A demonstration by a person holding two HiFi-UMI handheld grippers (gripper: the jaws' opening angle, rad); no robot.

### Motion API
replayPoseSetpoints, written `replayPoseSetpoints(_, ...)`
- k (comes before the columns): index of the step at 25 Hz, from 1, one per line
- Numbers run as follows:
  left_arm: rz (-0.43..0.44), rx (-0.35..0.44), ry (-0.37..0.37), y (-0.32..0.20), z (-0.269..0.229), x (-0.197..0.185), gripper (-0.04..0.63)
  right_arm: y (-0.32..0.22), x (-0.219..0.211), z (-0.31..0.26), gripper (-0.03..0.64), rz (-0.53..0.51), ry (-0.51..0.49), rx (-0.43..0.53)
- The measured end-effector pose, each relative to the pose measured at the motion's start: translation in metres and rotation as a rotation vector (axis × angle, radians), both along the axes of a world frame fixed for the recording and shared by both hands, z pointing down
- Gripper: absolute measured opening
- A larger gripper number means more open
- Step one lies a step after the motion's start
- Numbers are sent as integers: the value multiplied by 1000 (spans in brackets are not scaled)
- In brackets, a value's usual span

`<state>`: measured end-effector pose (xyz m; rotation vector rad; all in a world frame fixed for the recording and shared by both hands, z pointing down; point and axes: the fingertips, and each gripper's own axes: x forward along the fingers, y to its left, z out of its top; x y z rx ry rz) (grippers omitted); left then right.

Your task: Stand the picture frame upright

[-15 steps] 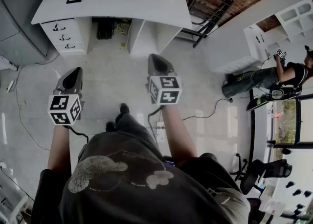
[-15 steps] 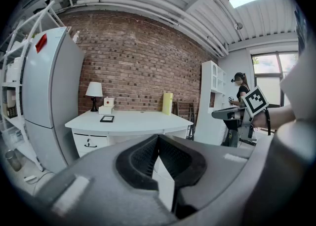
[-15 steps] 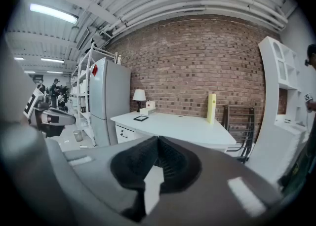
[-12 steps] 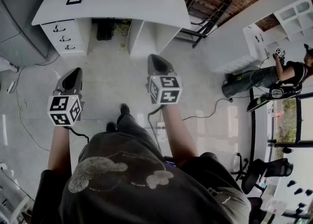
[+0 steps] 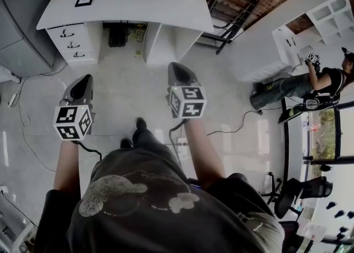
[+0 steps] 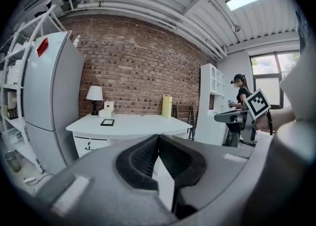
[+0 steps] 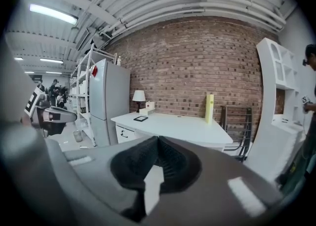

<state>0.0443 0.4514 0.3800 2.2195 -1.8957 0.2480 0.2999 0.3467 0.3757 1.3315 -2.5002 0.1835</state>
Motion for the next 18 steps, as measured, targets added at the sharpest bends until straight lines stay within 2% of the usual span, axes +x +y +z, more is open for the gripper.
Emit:
replayPoseSetpoints(5,2,-5,22,11,8,-1,11,1,4,3,5,21,-28,-13)
replayPoseSetpoints(8,-37,3,20,11,7,-10,11,-4,5,-3,6,44,-81,17)
replayPoseSetpoints(9,-54,9,20,9,6,-14,12,-7,4,-5,25,43,-98,28)
replayPoseSetpoints(11,-82,23,24,4,4,-20,17,-13,-1,-6,211,22,-120,30)
replayPoseSetpoints(12,-87,28,27,2,4,-21,47,-17,-4,-5,219,12,-126,22)
replayPoseSetpoints(13,-87,27,32,-2,5,-22,129,-20,-7,-2,235,4,-130,11)
replayPoseSetpoints(14,-86,22,38,-5,8,-22,203,-24,-10,2,284,-4,-133,0)
replayPoseSetpoints(18,-72,-4,55,-24,19,-22,326,-49,-26,25,321,-26,-144,-69)
